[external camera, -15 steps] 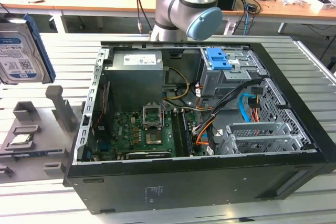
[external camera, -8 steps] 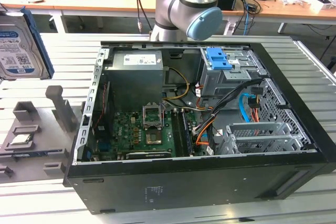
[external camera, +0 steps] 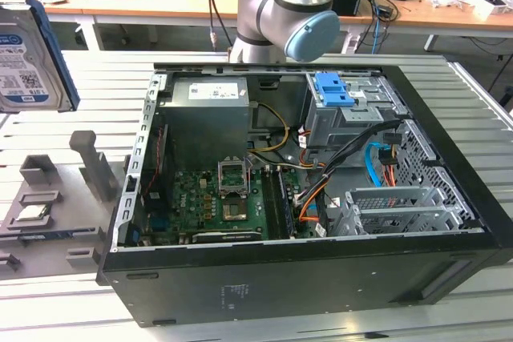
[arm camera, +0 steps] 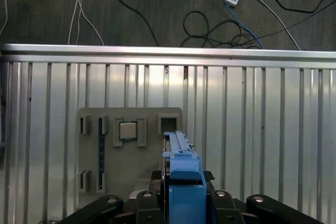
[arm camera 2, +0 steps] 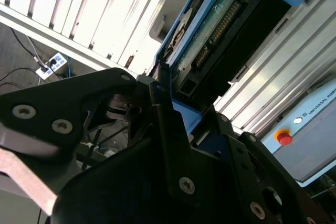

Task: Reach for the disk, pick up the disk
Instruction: 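Pick up the disk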

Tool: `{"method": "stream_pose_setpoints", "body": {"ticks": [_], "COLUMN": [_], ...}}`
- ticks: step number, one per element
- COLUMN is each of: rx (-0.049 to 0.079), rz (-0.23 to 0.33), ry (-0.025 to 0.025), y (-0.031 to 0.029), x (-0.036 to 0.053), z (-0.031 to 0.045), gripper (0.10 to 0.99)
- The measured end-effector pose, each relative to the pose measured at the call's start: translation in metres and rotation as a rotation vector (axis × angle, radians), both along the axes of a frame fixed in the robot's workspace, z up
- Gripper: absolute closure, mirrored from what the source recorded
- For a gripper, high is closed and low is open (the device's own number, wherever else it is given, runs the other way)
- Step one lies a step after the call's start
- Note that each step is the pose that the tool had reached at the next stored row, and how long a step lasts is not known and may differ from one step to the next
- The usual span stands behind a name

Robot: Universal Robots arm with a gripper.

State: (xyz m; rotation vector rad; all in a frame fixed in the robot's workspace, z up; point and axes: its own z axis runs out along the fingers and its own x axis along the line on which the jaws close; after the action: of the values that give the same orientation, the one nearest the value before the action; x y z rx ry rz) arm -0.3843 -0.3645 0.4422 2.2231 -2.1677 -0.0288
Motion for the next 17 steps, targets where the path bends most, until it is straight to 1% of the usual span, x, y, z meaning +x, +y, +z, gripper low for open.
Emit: {"method": "stream_pose_setpoints", "body": {"ticks": [12, 14, 17], "rx": [0.000, 0.000, 0.000], "rz": [0.000, 0.000, 0.000], "ry": [0.0003, 0.0004, 0.0004], "y": [0.0003, 0.0004, 0.0005], "x": [0.0013, 0.0017, 0.0020], "z": [0.0228, 0.0279, 0.0325], "gripper": [0.722, 0.722, 0.722]}}
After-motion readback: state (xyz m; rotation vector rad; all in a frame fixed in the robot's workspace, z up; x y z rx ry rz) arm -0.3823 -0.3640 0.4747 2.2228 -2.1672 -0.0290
